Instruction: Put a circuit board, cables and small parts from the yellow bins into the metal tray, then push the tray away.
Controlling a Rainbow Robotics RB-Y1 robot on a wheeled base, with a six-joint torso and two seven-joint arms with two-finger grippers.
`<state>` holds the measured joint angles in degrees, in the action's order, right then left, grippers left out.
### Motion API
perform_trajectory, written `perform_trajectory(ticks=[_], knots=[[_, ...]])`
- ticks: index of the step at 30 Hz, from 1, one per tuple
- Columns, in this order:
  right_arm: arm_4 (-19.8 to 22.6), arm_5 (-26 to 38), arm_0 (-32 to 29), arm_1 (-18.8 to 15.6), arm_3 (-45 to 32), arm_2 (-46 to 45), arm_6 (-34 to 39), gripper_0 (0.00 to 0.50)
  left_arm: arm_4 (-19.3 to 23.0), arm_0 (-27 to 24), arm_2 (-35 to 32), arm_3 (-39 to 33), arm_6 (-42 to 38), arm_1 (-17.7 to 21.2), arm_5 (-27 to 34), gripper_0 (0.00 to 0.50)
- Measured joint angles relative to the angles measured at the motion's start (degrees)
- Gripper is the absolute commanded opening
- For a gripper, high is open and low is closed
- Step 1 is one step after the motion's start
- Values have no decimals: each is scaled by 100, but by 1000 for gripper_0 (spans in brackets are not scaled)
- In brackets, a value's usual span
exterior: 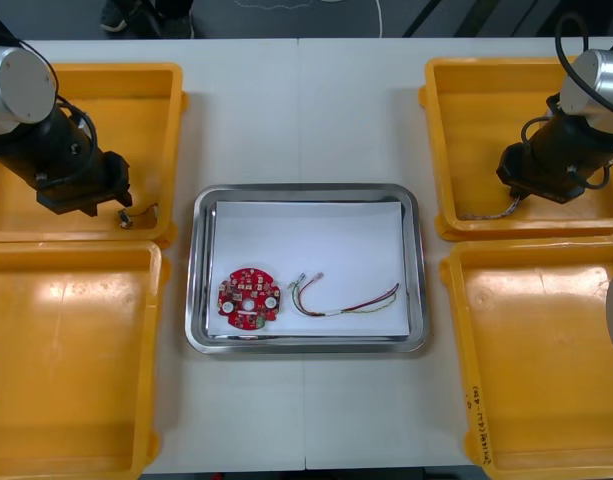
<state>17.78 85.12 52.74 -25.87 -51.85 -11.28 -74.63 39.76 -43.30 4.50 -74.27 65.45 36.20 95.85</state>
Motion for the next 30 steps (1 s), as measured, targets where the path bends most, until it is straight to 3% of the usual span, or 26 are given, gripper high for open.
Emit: perform_trajectory(ticks=[17,19,20,21,22,23,24,26,30], knots=[[-9,152,150,-8,-385,-148,-3,0,-275,0,0,485,0,-299,-255,498],[-12,-19,151,-10,-387,-170,-5,0,-294,0,0,516,0,-308,-276,463],[-19,-81,151,-11,-387,-184,-10,0,-304,0,0,538,0,-312,-283,403],[-28,-118,151,-14,-387,-197,-15,0,-311,0,0,559,0,-319,-288,293],[-46,-156,151,-15,-387,-208,-24,0,-323,0,0,573,0,-324,-293,221],[-68,-196,151,-17,-387,-212,-42,0,-338,-1,0,580,0,-325,-293,94],[-95,-240,151,-19,-387,-213,-75,0,-345,-2,0,583,0,-325,-295,49],[-134,-326,151,-21,-387,-214,-159,0,-351,-2,0,589,0,-326,-300,7],[-195,-482,151,-22,-384,-214,-167,0,-360,-6,0,591,0,-328,-302,0]])
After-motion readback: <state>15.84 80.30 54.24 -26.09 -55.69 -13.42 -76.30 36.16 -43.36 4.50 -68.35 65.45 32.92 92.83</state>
